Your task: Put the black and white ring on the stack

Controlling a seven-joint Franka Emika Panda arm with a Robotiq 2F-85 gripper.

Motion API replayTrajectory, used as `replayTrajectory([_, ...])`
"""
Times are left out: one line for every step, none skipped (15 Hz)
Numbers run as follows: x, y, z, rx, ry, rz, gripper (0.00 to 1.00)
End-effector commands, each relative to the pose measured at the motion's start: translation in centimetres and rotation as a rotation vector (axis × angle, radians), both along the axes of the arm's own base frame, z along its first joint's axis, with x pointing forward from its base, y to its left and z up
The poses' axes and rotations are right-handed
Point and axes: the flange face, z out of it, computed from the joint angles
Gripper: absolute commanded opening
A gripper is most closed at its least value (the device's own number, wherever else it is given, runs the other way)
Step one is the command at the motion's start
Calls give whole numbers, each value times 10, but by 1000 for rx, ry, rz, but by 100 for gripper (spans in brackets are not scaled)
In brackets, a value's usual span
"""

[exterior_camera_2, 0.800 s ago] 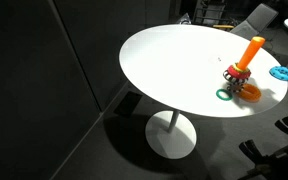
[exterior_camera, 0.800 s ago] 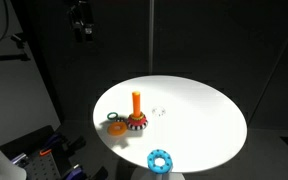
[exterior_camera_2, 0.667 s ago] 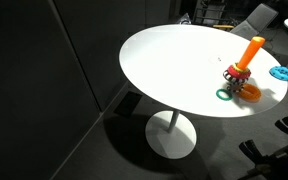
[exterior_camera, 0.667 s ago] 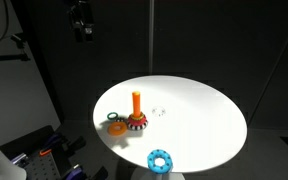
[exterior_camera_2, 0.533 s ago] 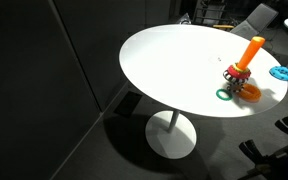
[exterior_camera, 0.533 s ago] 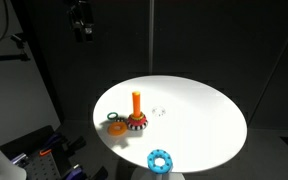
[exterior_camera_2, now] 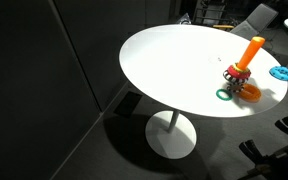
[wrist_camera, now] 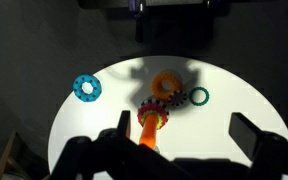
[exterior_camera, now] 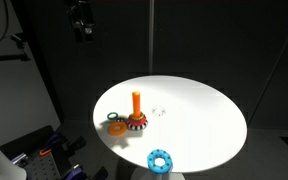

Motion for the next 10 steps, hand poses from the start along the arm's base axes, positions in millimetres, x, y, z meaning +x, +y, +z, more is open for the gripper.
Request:
replayTrajectory([0,0,0,0,1,0,100])
replayTrajectory([1,-2,3,7,-4,-8,100])
replayTrajectory([2,-5,4,13,-8,-16,100])
replayTrajectory([3,-8,3,19,-9,-22,100])
replayTrajectory([3,-13,2,28,-11,-30,100])
replayTrajectory([4,-17,1,33,-12,-37,100])
replayTrajectory([6,-23,0,41,-16,-43,100])
replayTrajectory([7,-30,-1,53,-19,-51,100])
replayTrajectory([8,-36,-3,66,-22,-58,100])
replayTrajectory([8,-41,-5,74,-25,-63,100])
